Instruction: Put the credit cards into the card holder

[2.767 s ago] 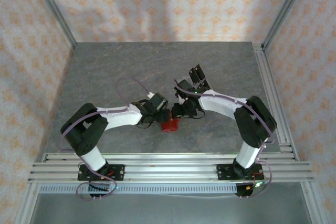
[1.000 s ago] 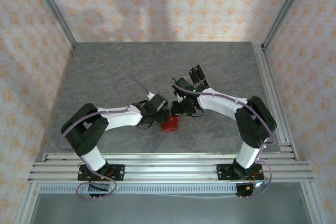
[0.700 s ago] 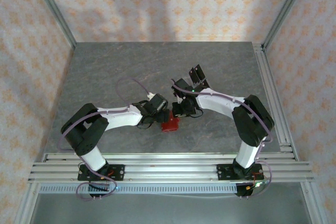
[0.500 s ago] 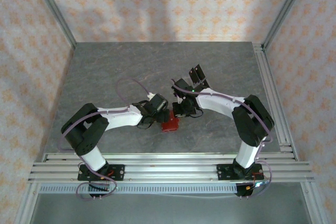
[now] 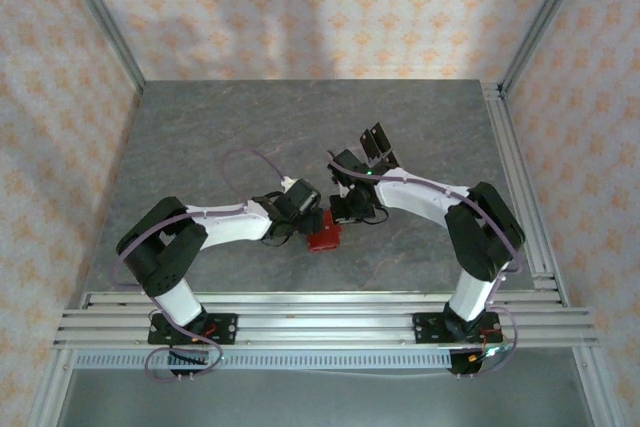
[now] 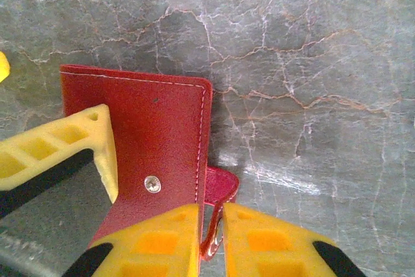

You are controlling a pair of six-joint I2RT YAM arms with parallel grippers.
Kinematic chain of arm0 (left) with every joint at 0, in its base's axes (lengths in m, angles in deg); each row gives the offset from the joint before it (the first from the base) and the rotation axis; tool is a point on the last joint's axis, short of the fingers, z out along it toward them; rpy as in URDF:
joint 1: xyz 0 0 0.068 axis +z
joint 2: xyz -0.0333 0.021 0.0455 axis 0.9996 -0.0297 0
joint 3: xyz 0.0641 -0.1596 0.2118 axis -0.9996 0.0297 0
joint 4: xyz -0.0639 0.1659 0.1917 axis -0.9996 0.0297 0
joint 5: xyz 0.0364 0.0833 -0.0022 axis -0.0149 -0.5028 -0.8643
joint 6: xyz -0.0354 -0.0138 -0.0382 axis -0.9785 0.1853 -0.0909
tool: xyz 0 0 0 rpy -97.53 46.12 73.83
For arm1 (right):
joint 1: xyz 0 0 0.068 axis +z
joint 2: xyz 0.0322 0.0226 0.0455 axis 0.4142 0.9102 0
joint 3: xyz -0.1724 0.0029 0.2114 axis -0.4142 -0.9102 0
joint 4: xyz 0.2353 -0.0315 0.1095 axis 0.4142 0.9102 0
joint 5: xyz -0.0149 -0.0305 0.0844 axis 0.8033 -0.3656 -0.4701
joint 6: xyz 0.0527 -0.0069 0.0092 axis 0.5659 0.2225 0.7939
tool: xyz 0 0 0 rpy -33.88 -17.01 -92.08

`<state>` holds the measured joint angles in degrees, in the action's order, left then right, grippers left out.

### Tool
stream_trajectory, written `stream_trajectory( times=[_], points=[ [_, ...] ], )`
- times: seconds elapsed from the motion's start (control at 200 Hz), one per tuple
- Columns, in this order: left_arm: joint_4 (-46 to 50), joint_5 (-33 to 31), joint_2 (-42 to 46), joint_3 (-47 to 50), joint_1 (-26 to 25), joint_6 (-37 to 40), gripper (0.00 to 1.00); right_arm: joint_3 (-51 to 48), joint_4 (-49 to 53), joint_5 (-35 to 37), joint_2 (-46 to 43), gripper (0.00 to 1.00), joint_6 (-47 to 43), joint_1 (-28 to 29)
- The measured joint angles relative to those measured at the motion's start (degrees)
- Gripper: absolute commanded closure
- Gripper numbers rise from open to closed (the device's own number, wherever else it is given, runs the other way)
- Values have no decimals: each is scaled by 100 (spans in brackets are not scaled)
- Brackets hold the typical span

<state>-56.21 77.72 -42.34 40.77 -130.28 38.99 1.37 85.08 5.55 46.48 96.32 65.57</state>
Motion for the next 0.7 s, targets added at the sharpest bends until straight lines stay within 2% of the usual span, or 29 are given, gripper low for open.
stream_trajectory(
  times=[0.335, 0.48, 0.701],
  points=[
    [-2, -7, -2, 0, -4, 0, 18, 2, 17, 4, -33, 88, -7, 0],
    [-2, -7, -2, 0, -4, 0, 19, 0, 50, 7, -33, 100, -39, -2],
    [-2, -9, 0, 0, -4, -2, 18, 0, 46, -50, -35, 100, -42, -7]
  ],
)
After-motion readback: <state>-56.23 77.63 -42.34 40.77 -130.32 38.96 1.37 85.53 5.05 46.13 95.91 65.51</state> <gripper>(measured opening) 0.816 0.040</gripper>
